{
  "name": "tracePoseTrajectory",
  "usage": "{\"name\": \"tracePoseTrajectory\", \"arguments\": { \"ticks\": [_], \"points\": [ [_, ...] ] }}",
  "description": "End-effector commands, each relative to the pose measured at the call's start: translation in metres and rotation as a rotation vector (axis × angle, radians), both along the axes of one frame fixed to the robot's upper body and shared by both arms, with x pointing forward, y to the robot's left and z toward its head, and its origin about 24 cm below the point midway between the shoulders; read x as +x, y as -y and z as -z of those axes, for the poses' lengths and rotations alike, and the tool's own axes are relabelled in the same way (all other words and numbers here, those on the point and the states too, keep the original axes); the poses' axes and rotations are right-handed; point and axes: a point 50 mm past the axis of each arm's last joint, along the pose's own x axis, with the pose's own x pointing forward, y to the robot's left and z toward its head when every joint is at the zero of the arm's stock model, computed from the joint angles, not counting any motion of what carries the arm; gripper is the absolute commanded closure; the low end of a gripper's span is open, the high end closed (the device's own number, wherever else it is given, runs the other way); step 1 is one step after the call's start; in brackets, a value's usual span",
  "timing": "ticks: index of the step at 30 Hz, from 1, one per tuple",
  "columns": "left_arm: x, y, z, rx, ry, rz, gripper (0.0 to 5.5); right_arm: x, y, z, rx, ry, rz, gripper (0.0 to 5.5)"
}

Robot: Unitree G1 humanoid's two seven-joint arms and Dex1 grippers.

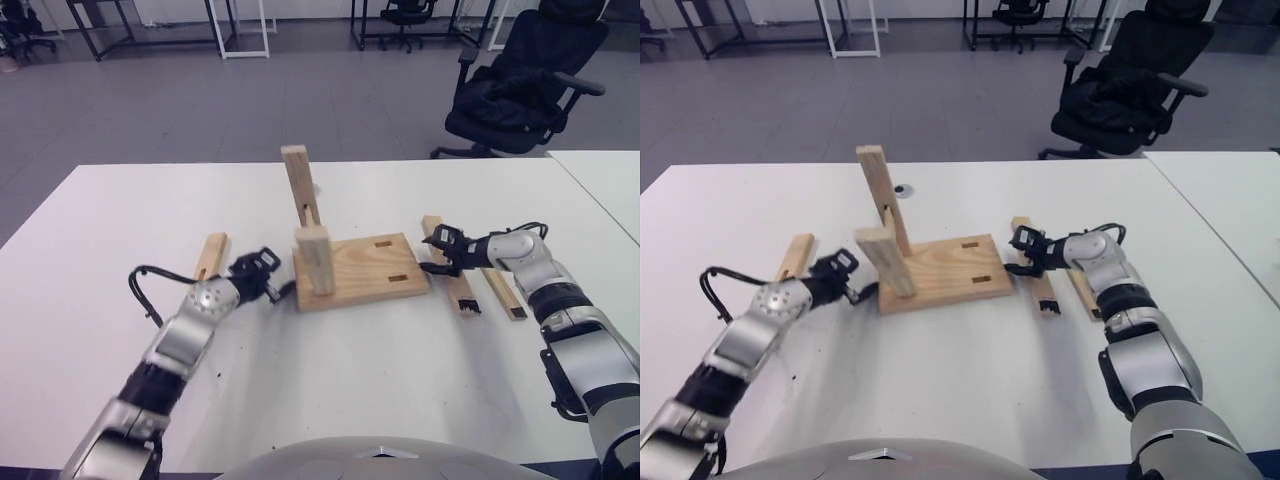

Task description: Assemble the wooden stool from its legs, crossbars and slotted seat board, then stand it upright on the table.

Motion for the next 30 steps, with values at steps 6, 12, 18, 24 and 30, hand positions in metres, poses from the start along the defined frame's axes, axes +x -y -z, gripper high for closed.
{"name": "tracePoseTrajectory", "arguments": {
  "ticks": [6,12,18,24,30],
  "points": [
    [0.035,-0.002,0.028,-0.144,-0.052,0.093,0.92,-0.041,-0.08,0.001,0.189,-0.068,-0.392,2.27],
    [0.048,-0.013,0.005,-0.186,0.05,0.136,0.92,-0.046,-0.062,-0.033,0.205,0.005,-0.321,2.27],
    [0.012,-0.073,-0.051,-0.195,0.275,0.053,0.92,-0.024,-0.024,-0.058,0.287,0.08,-0.074,2.27],
    [-0.049,-0.038,-0.037,-0.164,0.112,0.211,0.92,-0.027,-0.018,-0.034,0.224,0.05,-0.035,2.27],
    [-0.047,-0.012,-0.031,-0.2,0.124,0.081,0.92,-0.012,-0.046,-0.018,0.271,0.117,0.039,2.27]
  ]
}}
